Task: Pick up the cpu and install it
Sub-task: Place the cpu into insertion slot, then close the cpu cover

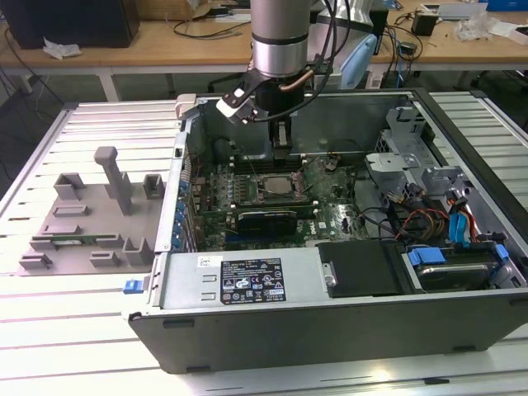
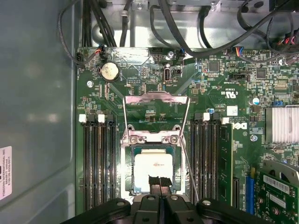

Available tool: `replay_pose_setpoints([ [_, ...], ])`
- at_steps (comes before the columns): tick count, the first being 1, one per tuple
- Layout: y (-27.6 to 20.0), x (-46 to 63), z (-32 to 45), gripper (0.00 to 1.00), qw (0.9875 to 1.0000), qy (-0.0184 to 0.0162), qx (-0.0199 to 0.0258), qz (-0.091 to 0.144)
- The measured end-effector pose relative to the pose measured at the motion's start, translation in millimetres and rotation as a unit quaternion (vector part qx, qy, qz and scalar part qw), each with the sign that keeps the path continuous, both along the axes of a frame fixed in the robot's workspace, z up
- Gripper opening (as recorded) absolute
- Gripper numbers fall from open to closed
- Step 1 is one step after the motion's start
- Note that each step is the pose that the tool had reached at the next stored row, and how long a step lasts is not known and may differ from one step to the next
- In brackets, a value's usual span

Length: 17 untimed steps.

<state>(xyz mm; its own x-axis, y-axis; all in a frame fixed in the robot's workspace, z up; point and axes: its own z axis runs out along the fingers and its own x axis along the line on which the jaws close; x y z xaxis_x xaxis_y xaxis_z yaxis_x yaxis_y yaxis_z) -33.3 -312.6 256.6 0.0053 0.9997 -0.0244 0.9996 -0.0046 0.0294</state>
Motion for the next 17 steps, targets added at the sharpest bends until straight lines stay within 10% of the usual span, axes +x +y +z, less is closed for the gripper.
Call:
replay_pose_setpoints([
  [17,0.0,0.0,1.4,0.11,1.0000,0.0000,0.0000,0.000],
])
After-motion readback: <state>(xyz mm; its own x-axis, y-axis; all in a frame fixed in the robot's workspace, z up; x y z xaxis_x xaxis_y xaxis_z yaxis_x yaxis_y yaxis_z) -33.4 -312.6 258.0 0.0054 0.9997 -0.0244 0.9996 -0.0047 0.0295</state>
